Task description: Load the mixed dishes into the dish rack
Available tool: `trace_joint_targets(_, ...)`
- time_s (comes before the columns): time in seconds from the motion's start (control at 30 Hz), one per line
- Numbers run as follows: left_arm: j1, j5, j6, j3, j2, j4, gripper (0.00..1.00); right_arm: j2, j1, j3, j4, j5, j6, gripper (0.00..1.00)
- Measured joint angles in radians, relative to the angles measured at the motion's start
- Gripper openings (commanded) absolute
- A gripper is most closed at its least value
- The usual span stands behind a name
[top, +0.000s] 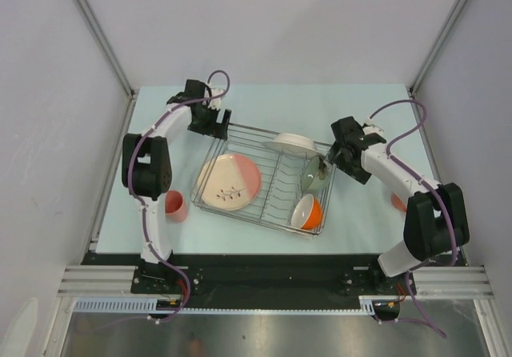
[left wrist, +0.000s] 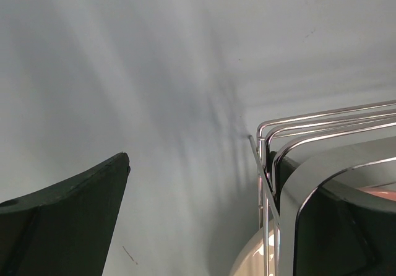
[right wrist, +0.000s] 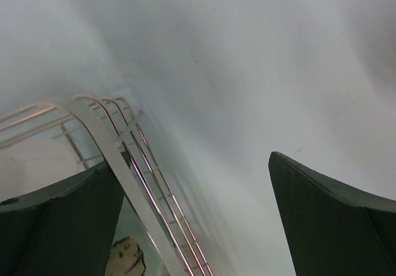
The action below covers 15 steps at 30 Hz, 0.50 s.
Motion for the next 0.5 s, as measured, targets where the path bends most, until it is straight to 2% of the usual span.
trace_joint_targets(0.5,0.01,0.003,-0.002,-0.153,-0.094,0.089,1.0,0.171,-0.121,0.122,0.138,-0.136,-0.116,1.0)
